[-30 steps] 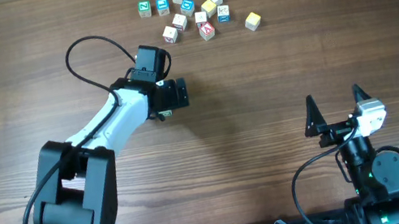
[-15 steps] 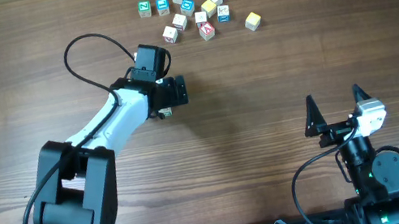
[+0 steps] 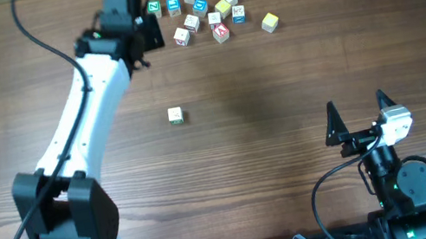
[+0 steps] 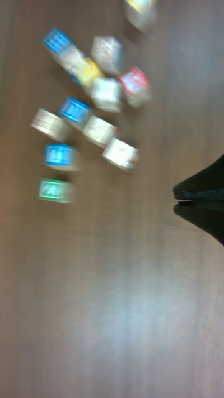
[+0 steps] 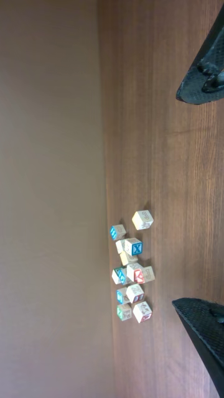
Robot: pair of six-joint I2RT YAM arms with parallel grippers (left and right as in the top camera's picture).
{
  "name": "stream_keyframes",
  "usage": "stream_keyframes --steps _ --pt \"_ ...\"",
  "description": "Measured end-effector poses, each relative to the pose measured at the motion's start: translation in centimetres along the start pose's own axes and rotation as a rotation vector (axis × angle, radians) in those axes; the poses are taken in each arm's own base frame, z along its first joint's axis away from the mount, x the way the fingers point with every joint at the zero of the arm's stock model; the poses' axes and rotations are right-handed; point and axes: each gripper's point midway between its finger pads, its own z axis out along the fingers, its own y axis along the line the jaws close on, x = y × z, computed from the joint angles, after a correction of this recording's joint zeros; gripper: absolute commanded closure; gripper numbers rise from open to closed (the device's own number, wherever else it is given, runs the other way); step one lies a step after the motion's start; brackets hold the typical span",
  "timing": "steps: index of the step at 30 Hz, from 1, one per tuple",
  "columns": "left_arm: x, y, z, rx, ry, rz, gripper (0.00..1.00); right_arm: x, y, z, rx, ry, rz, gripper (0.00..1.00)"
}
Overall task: Form a horizontal line
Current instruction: 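Move the left gripper back to the cluster and grasp the D block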
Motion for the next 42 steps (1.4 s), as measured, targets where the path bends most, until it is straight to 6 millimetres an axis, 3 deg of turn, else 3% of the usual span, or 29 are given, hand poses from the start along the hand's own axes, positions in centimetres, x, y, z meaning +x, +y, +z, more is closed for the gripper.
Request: stream_keyframes --steps 5,10,13,17,18,23,27,35,39,42 --pt "-6.4 -0.3 -4.0 0.041 -0.153 -0.029 0.96 0.0 0.0 0.0 0.000 0.000 0.000 0.00" --pt "-8.6 -1.1 -4.4 0.086 -0.236 -0.037 0.96 0.0 0.0 0.0 0.000 0.000 0.000 0.00" --pt "-9.0 -1.7 -3.0 0.103 -0.249 -0.034 0.96 0.0 0.0 0.0 0.000 0.000 0.000 0.00" --pt "-6.7 -1.8 2.4 0.083 -0.161 -0.023 0.96 0.0 0.0 0.0 0.000 0.000 0.000 0.00" --pt "-5.3 -1.8 4.8 0.072 -0.112 -0.017 0.91 0.0 0.0 0.0 0.000 0.000 0.000 0.00" --pt "-1.4 -2.3 10.4 0.083 0.006 0.015 0.50 0.0 0.0 0.0 0.000 0.000 0.000 0.00" --pt "0.0 -3.6 12.7 0.123 0.026 0.120 0.28 0.0 0.0 0.0 0.000 0.000 0.000 0.00" --pt "5.2 -6.4 16.4 0.186 0.123 0.388 0.27 0.0 0.0 0.0 0.000 0.000 0.000 0.00" --pt "5.3 -7.1 16.5 0.201 0.108 0.439 0.43 0.0 0.0 0.0 0.000 0.000 0.000 0.00" --pt "5.3 -7.2 16.5 0.206 0.103 0.454 0.44 0.0 0.0 0.0 0.000 0.000 0.000 0.00"
